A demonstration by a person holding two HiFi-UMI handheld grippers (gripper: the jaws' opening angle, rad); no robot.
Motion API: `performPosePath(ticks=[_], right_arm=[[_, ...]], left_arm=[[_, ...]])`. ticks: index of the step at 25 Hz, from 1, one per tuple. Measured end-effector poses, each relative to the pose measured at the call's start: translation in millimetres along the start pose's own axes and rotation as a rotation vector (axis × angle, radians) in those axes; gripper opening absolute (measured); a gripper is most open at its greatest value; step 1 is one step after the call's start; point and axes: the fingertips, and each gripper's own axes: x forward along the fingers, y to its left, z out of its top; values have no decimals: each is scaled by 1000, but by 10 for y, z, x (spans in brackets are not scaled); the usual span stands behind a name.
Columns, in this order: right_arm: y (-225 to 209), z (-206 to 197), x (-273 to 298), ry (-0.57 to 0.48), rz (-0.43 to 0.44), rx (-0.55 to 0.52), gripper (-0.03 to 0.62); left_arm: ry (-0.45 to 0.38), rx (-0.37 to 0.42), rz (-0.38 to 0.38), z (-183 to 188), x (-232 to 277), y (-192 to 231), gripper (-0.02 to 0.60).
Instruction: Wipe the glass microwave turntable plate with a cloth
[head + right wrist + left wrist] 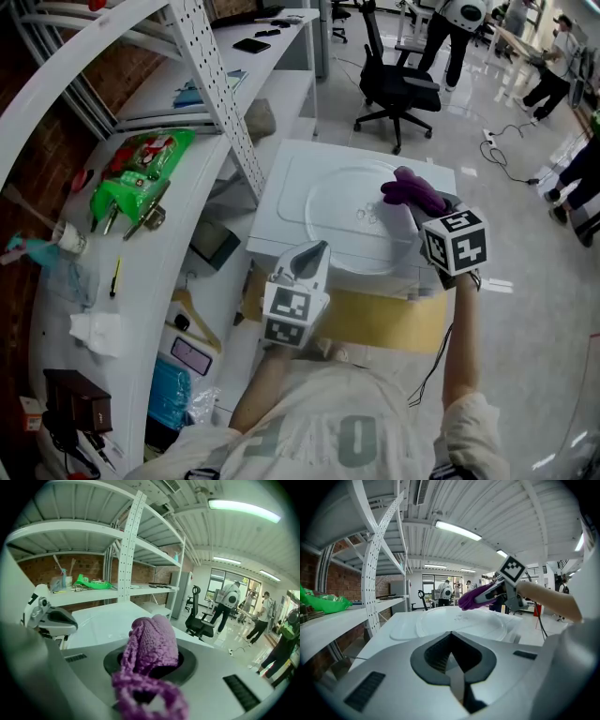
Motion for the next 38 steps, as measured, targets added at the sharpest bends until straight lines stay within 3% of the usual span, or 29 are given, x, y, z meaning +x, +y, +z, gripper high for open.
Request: performPosePath(ticks=[4, 11, 19, 24, 34, 38], right_arm=[[-160, -19, 120, 19, -36, 7, 55], [-61, -125, 139, 43, -1, 1, 55], [517, -311, -280, 83, 114, -75, 55], [938, -470, -507, 89, 183, -69, 55], [1284, -541, -703, 85, 227, -60, 55], [1171, -436, -708, 55, 186, -47, 55]], left_arm=[[1, 6, -2, 12, 7, -9, 3], [1, 16, -9, 1, 5, -25, 3], [-4, 14, -16, 6, 8, -39, 3], [-13, -7, -7, -5, -5, -20, 3], [-8, 1, -14, 3, 9, -19, 3], [-9, 2, -14, 2, 3, -21, 3]])
